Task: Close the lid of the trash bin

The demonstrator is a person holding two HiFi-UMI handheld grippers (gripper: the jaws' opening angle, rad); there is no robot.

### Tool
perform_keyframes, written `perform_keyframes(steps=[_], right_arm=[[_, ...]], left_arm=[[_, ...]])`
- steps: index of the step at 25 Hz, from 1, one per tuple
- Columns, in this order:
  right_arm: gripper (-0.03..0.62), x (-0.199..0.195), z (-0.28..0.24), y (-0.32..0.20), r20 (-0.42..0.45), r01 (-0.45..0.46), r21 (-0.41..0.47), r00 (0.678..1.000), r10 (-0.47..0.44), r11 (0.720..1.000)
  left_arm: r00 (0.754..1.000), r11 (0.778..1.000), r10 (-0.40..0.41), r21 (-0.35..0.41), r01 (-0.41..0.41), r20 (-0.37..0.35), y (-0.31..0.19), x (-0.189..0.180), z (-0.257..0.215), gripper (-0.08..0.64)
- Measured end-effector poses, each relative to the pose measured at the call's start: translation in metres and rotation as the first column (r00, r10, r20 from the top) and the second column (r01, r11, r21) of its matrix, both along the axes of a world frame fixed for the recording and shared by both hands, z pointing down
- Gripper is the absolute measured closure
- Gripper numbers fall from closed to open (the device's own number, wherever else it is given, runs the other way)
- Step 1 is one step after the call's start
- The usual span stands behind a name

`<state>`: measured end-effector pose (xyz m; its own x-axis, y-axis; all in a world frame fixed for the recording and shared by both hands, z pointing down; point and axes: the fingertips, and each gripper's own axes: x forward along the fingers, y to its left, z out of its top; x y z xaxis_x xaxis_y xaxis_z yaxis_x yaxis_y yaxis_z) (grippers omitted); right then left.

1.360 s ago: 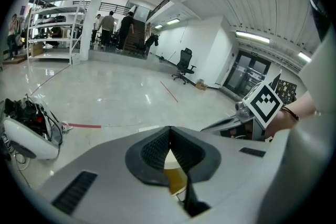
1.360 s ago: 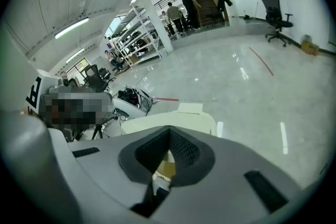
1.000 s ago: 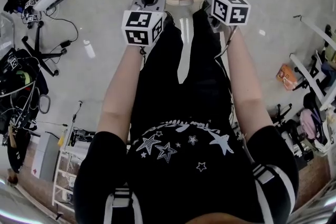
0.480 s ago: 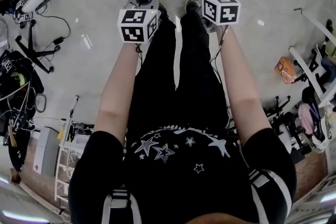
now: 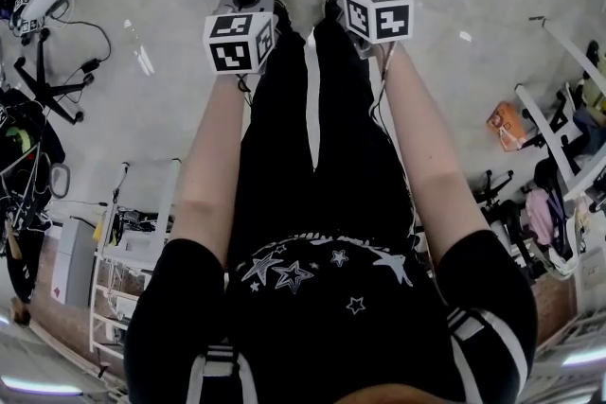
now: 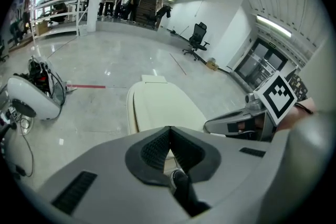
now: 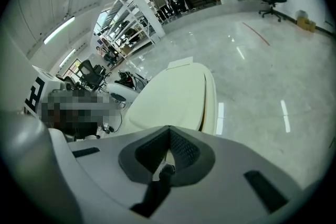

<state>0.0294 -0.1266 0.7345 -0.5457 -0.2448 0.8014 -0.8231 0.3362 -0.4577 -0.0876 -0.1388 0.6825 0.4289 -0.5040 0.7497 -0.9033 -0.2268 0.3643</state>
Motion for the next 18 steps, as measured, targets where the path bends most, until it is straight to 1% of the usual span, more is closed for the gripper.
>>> perform_keyframes(steps=[3, 6, 9, 13, 18], right_arm=[[0.597, 0.001, 0.009, 0.003, 0.005, 0.009, -0.010, 1.000, -0.009, 1.000], [0.597, 0.002, 0.016, 0.004, 0.001, 0.028, -0.016, 1.000, -0.028, 0.999], [0.597, 0.000, 0.022, 0.005, -0.004, 0.045, -0.020, 0.999, -0.045, 0.999], [0.597, -0.004, 0.028, 0.004, -0.012, 0.061, -0.019, 0.998, -0.062, 0.998], [0.597, -0.002, 0.032, 0.005, -0.017, 0.076, -0.023, 0.997, -0.077, 0.997]], left_arm=[[1.000, 0.999, -0.029, -0.035, 0.029, 0.001, 0.005, 0.002, 0.014, 0.549], [1.000, 0.998, -0.018, -0.064, 0.019, 0.021, 0.012, 0.006, 0.027, 0.549], [0.999, 0.995, -0.028, -0.097, 0.032, 0.040, 0.017, 0.004, 0.041, 0.549], [0.997, 0.992, -0.023, -0.122, 0.032, 0.079, 0.021, -0.001, 0.054, 0.549], [0.994, 0.986, -0.019, -0.162, 0.036, 0.106, 0.025, 0.002, 0.067, 0.549]])
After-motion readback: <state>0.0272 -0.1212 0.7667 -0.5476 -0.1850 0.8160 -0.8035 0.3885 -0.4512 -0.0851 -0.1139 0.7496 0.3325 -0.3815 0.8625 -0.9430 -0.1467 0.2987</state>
